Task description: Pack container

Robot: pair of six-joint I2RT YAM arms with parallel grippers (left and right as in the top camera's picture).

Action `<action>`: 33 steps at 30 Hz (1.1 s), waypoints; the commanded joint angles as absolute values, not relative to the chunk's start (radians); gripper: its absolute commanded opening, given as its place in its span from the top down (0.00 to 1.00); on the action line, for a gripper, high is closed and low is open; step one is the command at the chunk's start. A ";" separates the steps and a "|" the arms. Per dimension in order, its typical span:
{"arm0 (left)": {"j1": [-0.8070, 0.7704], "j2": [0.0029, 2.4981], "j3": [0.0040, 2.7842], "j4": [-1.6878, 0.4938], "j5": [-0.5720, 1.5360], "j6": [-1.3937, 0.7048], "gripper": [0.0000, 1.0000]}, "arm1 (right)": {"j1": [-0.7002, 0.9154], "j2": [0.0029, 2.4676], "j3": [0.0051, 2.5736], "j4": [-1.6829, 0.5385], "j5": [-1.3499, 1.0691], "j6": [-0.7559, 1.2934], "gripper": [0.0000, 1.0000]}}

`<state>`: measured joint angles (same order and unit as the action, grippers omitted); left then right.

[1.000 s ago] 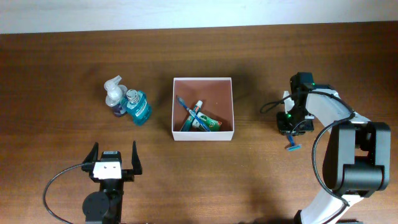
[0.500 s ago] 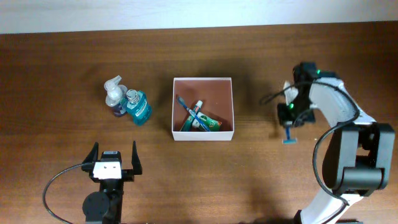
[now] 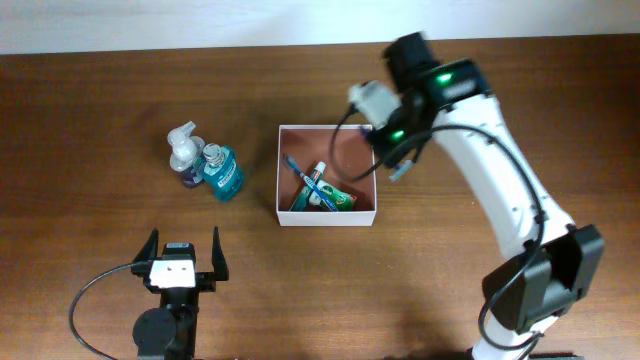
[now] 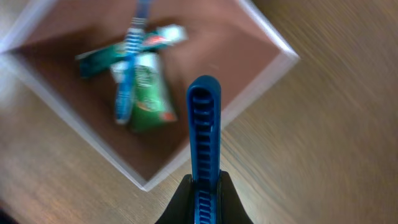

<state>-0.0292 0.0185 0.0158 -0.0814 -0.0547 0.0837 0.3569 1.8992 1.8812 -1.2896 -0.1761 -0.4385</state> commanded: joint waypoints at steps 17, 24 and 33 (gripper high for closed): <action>-0.023 0.014 0.009 -0.080 -0.040 0.096 0.01 | 0.517 1.942 1.857 -1.197 -0.190 -0.717 0.65; -0.023 0.014 0.009 -0.080 -0.040 0.096 0.01 | 0.270 1.895 1.889 -1.241 -0.192 -0.348 0.01; -0.023 0.014 0.009 -0.077 -0.046 0.097 0.01 | -0.172 1.911 1.880 -1.288 -0.187 -0.136 0.01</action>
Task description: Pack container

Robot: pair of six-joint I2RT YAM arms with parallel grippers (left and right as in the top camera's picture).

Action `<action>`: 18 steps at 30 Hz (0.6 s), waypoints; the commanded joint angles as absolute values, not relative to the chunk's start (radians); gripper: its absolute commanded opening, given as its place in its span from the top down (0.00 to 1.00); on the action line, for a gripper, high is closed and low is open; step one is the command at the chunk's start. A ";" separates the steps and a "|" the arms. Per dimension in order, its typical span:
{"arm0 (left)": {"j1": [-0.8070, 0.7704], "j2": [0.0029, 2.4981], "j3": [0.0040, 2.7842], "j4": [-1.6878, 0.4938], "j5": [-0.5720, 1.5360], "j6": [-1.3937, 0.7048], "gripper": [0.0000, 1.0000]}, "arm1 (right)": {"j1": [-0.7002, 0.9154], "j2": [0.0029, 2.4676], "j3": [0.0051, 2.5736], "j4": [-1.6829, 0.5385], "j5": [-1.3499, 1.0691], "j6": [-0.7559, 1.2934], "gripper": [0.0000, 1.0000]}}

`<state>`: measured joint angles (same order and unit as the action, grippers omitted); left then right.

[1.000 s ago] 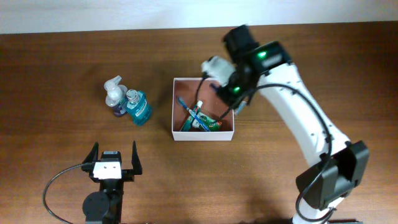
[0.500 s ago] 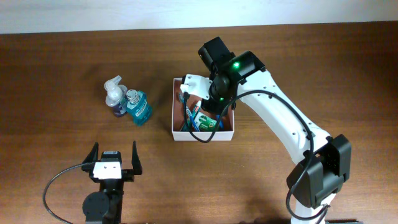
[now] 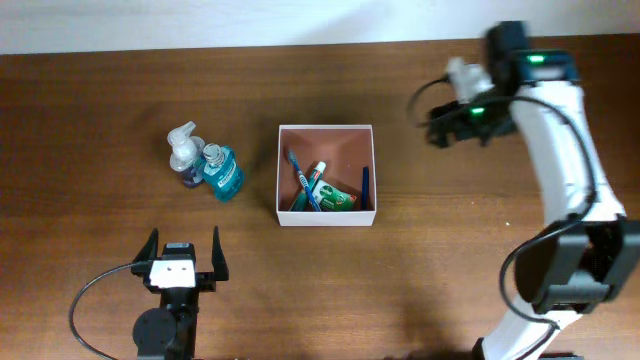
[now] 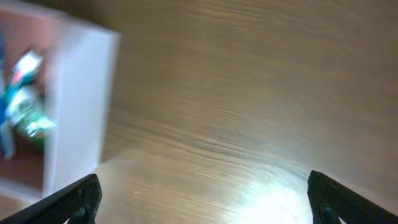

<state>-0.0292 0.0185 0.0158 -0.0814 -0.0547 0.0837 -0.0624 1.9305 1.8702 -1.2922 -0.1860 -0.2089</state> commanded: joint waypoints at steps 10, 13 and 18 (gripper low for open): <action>-0.023 0.014 0.009 -0.074 -0.050 0.096 0.01 | -0.482 1.925 1.732 -1.177 -0.173 0.111 0.01; -0.023 0.014 0.016 -0.012 0.009 0.096 0.01 | -0.499 1.925 1.704 -1.172 -0.173 0.114 0.01; -0.023 0.050 0.101 -0.016 0.137 0.096 0.01 | -0.497 1.925 1.699 -1.170 -0.173 0.113 0.01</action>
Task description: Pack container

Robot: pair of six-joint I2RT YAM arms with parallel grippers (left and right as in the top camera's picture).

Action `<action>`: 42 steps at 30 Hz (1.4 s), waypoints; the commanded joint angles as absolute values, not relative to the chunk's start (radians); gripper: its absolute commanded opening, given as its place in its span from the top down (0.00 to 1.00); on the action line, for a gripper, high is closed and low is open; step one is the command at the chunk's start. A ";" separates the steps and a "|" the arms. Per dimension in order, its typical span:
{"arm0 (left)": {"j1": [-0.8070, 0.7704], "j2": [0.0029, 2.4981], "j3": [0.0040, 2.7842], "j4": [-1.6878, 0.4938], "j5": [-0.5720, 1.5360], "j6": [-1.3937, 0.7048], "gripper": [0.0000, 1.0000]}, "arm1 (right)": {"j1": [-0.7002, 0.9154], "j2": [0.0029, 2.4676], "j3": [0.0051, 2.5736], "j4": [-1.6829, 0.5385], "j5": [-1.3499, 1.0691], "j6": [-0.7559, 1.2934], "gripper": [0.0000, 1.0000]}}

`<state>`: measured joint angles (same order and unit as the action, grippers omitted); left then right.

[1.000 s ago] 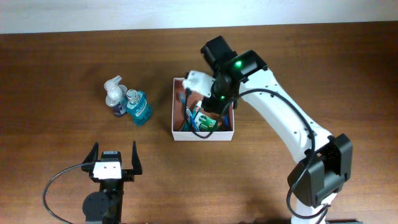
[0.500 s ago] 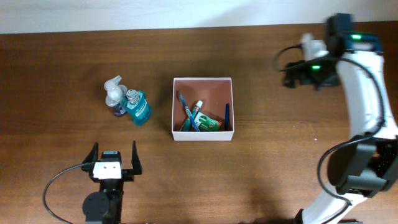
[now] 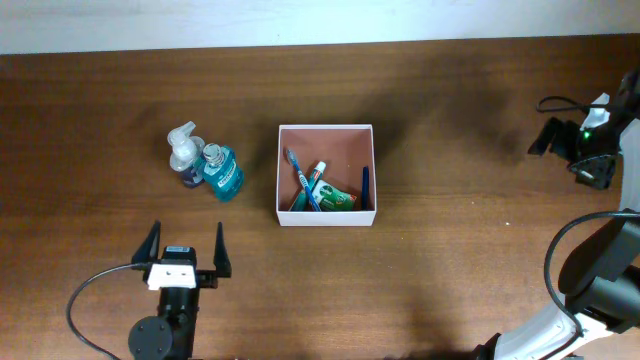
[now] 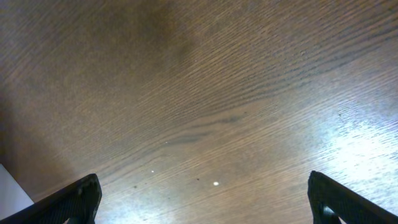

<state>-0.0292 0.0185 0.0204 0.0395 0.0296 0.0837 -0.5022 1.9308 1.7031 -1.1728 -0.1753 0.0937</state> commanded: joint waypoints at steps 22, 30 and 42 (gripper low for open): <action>-0.023 1.234 1.097 -0.558 0.482 0.092 0.01 | -0.497 1.925 1.699 -1.170 -0.173 0.113 0.01; -0.023 1.322 1.097 -0.521 0.441 0.107 0.01 | -0.497 1.925 1.699 -1.170 -0.173 0.113 0.01; -0.024 1.459 1.097 -0.497 0.160 0.096 0.05 | -0.497 1.925 1.699 -1.170 -0.173 0.113 0.01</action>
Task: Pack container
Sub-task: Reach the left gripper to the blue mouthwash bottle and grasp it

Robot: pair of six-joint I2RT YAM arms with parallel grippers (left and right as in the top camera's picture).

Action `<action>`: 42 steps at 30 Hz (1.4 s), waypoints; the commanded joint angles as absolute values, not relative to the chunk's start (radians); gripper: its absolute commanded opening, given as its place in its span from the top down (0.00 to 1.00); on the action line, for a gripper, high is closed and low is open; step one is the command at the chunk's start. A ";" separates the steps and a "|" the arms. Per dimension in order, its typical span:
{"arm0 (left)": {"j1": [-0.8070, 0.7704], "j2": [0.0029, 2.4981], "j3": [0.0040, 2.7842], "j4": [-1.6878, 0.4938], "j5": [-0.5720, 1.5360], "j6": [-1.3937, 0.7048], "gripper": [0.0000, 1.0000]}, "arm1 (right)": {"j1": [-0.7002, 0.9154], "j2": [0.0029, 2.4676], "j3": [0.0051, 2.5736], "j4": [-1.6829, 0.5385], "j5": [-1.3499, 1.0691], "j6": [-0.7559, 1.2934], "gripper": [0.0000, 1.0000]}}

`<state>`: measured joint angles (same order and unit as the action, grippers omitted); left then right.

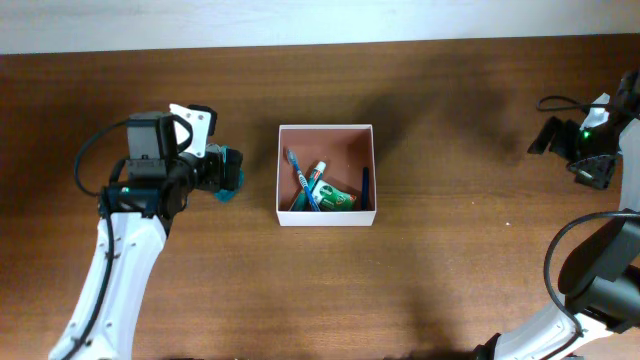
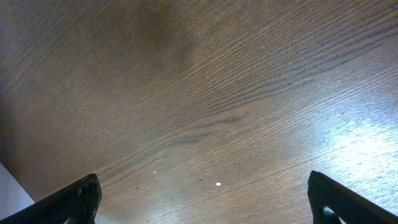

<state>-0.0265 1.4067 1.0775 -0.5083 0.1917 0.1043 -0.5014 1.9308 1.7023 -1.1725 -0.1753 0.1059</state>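
A white box point(image 1: 325, 127) stands mid-table, holding a blue toothbrush point(image 1: 297, 175), green-and-white toothpaste tubes point(image 1: 328, 192) and a slim dark blue item point(image 1: 365, 187) along its right wall. Left of the box, my left gripper point(image 1: 208, 168) sits over the two bottles. Only the teal bottle point(image 1: 232, 172) shows beside it; the white spray bottle is hidden under the wrist, and so are the jaws. My right gripper point(image 1: 562, 155) point(image 2: 202, 202) hangs open over bare wood at the far right, with nothing between its fingers.
The brown wooden table point(image 1: 450, 270) runs to a pale wall along the far edge. My left arm stretches from the front left corner up to the bottles. My right arm curves along the right edge.
My left arm has left its parked spot at the front left and now has its gripper over the bottles beside the box. The right arm and the box contents have not changed.
My right gripper was shut on the slim blue item above the box. Then that item lay in the box by its right wall, with the gripper open to the right of the box. The right arm then stood at the far right edge, and now the left gripper is at the bottles.
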 commanded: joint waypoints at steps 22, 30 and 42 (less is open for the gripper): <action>-0.046 1.547 1.097 -0.460 0.155 0.107 0.40 | -0.497 1.925 1.699 -1.170 -0.173 0.113 0.01; -0.093 1.605 1.097 -0.456 0.107 0.110 0.53 | -0.497 1.925 1.699 -1.170 -0.173 0.113 0.01; -0.106 1.587 1.164 -0.473 0.108 0.109 0.88 | -0.497 1.925 1.699 -1.170 -0.173 0.113 0.01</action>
<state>-0.0948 1.5974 1.0904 -0.4633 0.1139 0.1085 -0.5014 1.9308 1.7023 -1.1725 -0.1753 0.1059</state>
